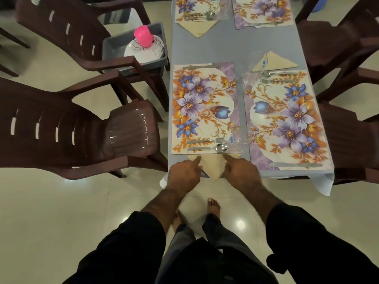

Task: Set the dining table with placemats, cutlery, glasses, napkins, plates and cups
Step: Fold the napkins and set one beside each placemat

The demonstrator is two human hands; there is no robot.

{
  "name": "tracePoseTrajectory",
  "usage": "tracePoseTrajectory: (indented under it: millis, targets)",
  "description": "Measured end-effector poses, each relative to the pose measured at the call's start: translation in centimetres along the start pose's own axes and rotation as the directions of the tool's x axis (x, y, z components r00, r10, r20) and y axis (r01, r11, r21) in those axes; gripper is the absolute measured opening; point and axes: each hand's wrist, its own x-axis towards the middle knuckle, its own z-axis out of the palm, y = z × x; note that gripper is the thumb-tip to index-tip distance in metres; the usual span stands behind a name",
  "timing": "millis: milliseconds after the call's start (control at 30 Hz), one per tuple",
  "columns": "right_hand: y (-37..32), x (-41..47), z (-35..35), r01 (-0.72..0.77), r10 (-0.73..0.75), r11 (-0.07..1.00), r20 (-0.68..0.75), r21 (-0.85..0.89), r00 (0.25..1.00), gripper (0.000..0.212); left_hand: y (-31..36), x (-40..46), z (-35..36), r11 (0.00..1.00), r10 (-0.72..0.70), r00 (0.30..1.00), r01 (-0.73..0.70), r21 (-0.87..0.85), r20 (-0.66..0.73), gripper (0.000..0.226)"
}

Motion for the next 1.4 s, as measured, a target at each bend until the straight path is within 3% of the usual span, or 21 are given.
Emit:
tracePoseTrajectory:
  millis: [267,467,633,733,800,900,1133,1267,1400]
  targets:
    - [2.9,-0.9,-2.0,-0.134,0.130,0.990,-0.101,-0.036,0.986,0.037,-3.0,-1.5,-1.1,0.983,-0.175,0.984,0.177,-0.046,0.043,0.058]
    - [-3.5,-1.2,-3.4,0.046,-0.047,0.999,-0.124,-0.016,0.991,0.036,-4.2,-3.3,-4.5,0.978,-0.191,0.981,0.194,-0.079,0.045,0.058]
    - [-12.8,-0.6,-4.6,0.242,-0.249,0.968,-0.185,-0.060,0.951,0.027,-8.6,-7.2,-7.8,0.958,-0.275,0.957,0.265,-0.109,-0.087,0.034]
    - [-19.4,-1.1,-4.5,0.365,-0.371,0.922,-0.028,-0.133,0.928,0.027,-13.6,-11.2,-9.1,0.929,-0.343,0.927,0.310,-0.201,-0.154,0.029]
    - [-23.3,-1.2,-2.7,0.462,-0.475,0.862,-0.012,-0.208,0.880,0.030,-17.5,-14.3,-9.0,0.892,-0.420,0.889,0.368,-0.262,-0.180,0.032]
    - [-29.1,-1.2,2.2,0.524,-0.534,0.838,-0.036,-0.152,0.845,0.031,-24.1,-19.7,-6.9,0.822,-0.542,0.826,0.484,-0.299,-0.153,0.033]
    - [-50.1,-7.8,9.4,0.643,-0.633,0.735,0.122,-0.214,0.764,0.020,-40.0,-33.0,-0.4,0.660,-0.700,0.711,0.608,-0.441,-0.067,0.040]
    - [-59.2,-10.1,13.2,0.662,-0.624,0.716,0.221,-0.221,0.749,0.015,-47.3,-39.8,1.3,0.560,-0.770,0.638,0.671,-0.486,-0.007,0.043]
    - [-67.5,-11.5,14.9,0.728,-0.653,0.645,0.326,-0.234,0.684,0.014,-54.3,-44.3,1.3,0.485,-0.815,0.579,0.714,-0.505,0.035,0.043]
